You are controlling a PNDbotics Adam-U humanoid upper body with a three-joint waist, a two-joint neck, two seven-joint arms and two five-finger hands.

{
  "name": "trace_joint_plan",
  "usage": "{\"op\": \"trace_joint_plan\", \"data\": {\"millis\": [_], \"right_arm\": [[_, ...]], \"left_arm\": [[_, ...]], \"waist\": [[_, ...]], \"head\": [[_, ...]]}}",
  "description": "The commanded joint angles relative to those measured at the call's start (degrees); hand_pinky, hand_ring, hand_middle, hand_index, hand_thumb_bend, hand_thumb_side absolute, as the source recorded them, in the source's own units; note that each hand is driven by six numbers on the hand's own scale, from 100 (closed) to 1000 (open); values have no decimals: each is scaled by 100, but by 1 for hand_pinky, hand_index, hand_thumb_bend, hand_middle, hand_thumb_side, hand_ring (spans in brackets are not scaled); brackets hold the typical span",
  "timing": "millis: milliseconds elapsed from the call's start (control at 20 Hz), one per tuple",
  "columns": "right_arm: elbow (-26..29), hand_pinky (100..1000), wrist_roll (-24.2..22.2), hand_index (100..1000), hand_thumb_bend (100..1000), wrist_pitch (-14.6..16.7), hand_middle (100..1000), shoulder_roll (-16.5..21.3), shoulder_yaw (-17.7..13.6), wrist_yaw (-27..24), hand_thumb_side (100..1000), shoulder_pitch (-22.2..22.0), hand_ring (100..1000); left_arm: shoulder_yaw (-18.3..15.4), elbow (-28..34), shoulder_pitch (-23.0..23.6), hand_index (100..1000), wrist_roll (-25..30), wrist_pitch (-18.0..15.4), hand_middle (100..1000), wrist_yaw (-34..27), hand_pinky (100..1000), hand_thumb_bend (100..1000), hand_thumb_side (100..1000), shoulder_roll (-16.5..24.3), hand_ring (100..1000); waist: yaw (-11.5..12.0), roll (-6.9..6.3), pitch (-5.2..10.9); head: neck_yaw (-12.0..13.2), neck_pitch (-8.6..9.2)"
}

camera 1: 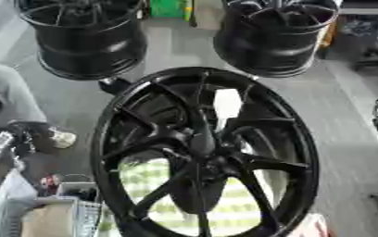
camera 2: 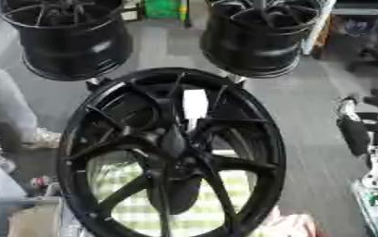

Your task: Pull the pin out of the wheel hub.

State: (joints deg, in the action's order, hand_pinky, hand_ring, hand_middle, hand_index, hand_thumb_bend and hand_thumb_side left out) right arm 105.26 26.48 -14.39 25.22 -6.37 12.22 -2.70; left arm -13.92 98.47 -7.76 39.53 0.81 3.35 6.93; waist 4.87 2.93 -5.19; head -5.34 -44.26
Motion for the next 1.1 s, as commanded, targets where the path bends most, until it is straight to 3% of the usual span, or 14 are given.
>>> {"op": "trace_joint_plan", "data": {"millis": [50, 350, 700, 900, 1100], "right_arm": [[353, 633, -367, 918, 100, -131, 793, 660, 54, 127, 574, 97, 684], [882, 672, -1515, 943, 100, -338, 818, 1820, 388, 191, 540, 405, 711], [933, 723, -3195, 965, 100, 37, 854, 3033, 1006, -77, 553, 1249, 750], [933, 744, -4069, 969, 100, 214, 870, 3387, 1367, -343, 559, 1864, 766], [933, 760, -4778, 972, 100, 283, 883, 3498, 1705, -524, 566, 2418, 780]], "left_arm": [[25, 85, -49, 770, 25, -7, 650, 20, 674, 100, 904, 87, 680], [35, 76, -42, 770, 33, -18, 650, 33, 674, 100, 905, 112, 680], [69, 55, -30, 770, 74, -41, 650, 70, 675, 100, 909, 140, 681], [103, 47, -39, 771, 113, -51, 651, 75, 675, 100, 910, 150, 681], [131, 42, -49, 771, 157, -63, 651, 78, 676, 100, 911, 160, 681]], "waist": [[8, 1, 64], [34, 23, 66], [75, 60, 56], [115, 74, 51], [160, 88, 48]], "head": [[25, 15], [31, 15], [12, 15], [-9, 15], [-30, 15]]}}
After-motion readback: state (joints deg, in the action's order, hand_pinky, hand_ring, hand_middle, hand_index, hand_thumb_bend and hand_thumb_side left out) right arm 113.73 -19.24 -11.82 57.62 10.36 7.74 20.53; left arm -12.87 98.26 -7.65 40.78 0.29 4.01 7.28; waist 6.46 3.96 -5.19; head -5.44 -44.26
